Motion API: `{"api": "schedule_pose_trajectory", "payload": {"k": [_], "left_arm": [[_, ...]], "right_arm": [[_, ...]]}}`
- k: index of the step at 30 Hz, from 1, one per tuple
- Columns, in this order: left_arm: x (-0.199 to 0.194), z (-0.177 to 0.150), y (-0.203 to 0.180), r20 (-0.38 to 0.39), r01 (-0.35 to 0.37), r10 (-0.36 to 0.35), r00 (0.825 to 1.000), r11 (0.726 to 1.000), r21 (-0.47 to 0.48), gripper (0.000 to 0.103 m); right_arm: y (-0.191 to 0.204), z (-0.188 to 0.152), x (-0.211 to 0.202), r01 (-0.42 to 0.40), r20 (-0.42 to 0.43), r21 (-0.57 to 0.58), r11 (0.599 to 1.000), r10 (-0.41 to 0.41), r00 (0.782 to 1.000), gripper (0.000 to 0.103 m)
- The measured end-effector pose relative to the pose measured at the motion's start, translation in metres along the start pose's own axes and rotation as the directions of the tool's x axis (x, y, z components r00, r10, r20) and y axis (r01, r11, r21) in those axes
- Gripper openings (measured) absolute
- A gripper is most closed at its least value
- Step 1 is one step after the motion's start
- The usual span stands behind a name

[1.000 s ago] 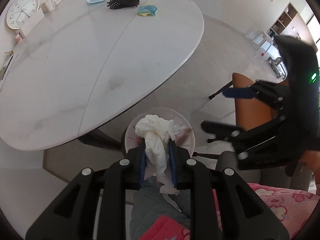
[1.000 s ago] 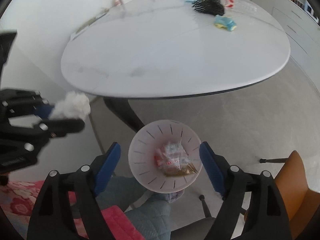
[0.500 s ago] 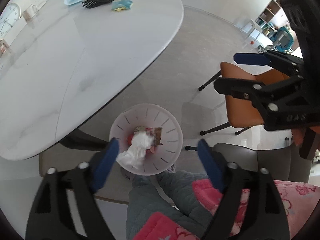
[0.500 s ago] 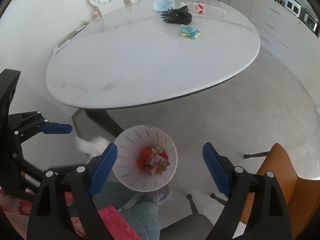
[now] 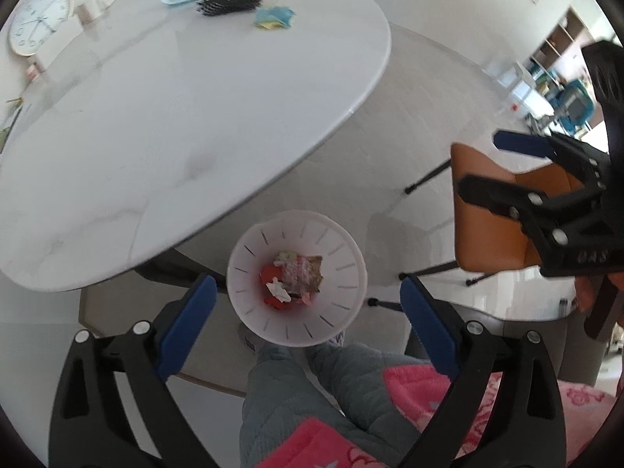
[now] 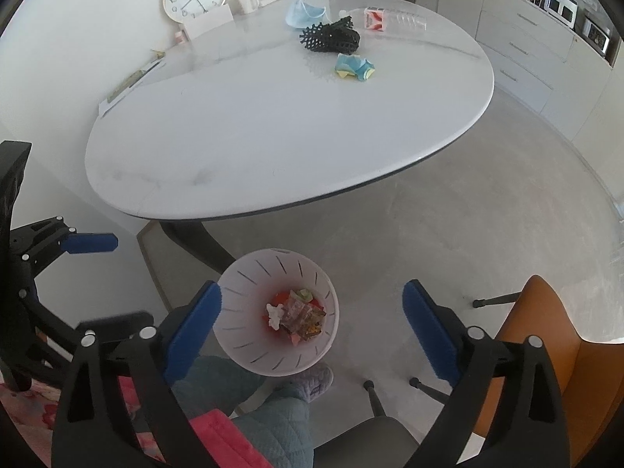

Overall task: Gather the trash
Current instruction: 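Grasp the black mesh object with the left tool while the right tool grasps the blue-yellow cloth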

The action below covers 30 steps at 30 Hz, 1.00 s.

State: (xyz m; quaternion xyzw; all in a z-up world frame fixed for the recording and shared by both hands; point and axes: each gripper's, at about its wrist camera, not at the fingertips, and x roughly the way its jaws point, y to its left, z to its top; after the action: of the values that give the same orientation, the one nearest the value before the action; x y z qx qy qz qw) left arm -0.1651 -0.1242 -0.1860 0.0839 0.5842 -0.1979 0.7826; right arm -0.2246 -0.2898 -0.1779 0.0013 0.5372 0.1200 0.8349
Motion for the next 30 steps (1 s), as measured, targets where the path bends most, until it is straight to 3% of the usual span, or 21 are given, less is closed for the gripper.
{"api": "schedule_pose_trajectory", "payload": {"k": [9, 17, 23, 30], "left_arm": [[-0.034, 0.023, 0.044, 0.097, -0.056, 0.063, 0.993, 0.996, -0.073, 0.095], [-0.040, 0.066, 0.088, 0.142, -0.078, 0.082, 0.986, 0.996, -0.035, 0.095], [-0.031, 0.115, 0.109, 0.163, -0.096, 0.098, 0.982, 0.995, -0.016, 0.095], [-0.001, 0.203, 0.124, 0.197, -0.056, 0.067, 0.978, 0.997, -0.061, 0.095]], "right_arm": [[0.007, 0.034, -0.007, 0.029, 0.030, 0.027, 0.999, -0.029, 0.999, 0.101], [0.010, 0.084, 0.005, 0.098, 0.036, 0.081, 0.992, -0.101, 0.994, 0.101], [0.007, 0.122, 0.019, 0.101, 0.049, 0.082, 0.992, -0.105, 0.993, 0.101], [-0.022, 0.180, 0.062, 0.054, 0.043, -0.012, 0.998, -0.053, 0.998, 0.101]]}}
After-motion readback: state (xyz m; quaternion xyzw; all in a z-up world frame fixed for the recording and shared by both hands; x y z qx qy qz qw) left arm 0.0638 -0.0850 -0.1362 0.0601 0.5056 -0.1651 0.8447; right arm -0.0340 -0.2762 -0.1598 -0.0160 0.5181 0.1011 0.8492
